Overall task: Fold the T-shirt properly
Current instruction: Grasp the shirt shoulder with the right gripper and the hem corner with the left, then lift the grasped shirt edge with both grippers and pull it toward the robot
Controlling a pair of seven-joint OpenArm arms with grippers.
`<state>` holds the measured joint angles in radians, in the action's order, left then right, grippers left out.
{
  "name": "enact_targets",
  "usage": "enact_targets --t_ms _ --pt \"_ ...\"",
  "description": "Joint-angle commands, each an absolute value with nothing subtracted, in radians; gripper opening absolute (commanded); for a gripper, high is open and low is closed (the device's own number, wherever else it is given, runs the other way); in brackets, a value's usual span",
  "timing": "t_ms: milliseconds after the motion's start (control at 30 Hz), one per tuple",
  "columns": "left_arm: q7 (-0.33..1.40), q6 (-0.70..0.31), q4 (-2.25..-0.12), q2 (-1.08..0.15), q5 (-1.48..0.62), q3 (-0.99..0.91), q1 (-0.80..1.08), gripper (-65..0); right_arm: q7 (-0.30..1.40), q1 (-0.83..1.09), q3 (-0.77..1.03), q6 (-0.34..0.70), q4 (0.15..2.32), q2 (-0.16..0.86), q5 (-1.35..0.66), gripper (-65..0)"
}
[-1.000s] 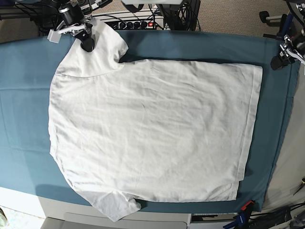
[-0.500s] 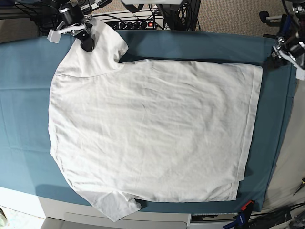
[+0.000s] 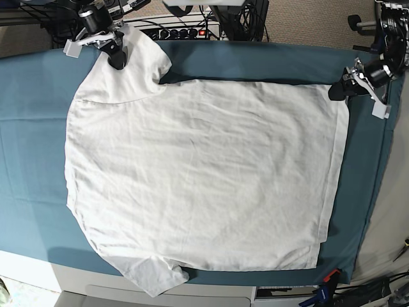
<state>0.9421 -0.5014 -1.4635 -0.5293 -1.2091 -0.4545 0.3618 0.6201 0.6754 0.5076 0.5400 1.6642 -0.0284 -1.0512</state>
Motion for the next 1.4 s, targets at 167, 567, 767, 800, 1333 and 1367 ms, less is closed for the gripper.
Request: enact_targets --t_ms 167,567,767,800,1333,1367 --pt "0.943 -0.498 -1.47 -0.544 -1.208 -0.459 0.363 -59.6 0.621 0.684 0.51 0.538 1.675 -0.023 -1.045 -65.0" --pt "0.944 -0.499 -1.489 -0.56 -1.199 -0.461 0.4 -65.0 0.648 0.741 0.513 0.595 1.683 -0.007 -1.059 -65.0" --pt "0.961 -0.5 -1.55 -0.563 -1.235 -0.526 0.497 -65.0 0.653 0.872 0.532 0.604 1.742 0.045 -1.084 -65.0" --pt "0.963 -0.5 -1.565 -0.563 -1.237 -0.545 0.517 -65.0 0.653 0.894 0.545 0.611 1.756 0.051 -1.084 -65.0" --pt "0.996 -0.526 -1.687 -0.495 -1.341 -0.668 0.768 -65.0 0.754 1.104 0.728 0.618 1.866 0.075 -1.26 -65.0" --pt "0.997 -0.526 -1.691 -0.48 -1.341 -0.668 0.774 -65.0 0.762 1.108 0.728 0.618 1.866 0.075 -1.269 -65.0"
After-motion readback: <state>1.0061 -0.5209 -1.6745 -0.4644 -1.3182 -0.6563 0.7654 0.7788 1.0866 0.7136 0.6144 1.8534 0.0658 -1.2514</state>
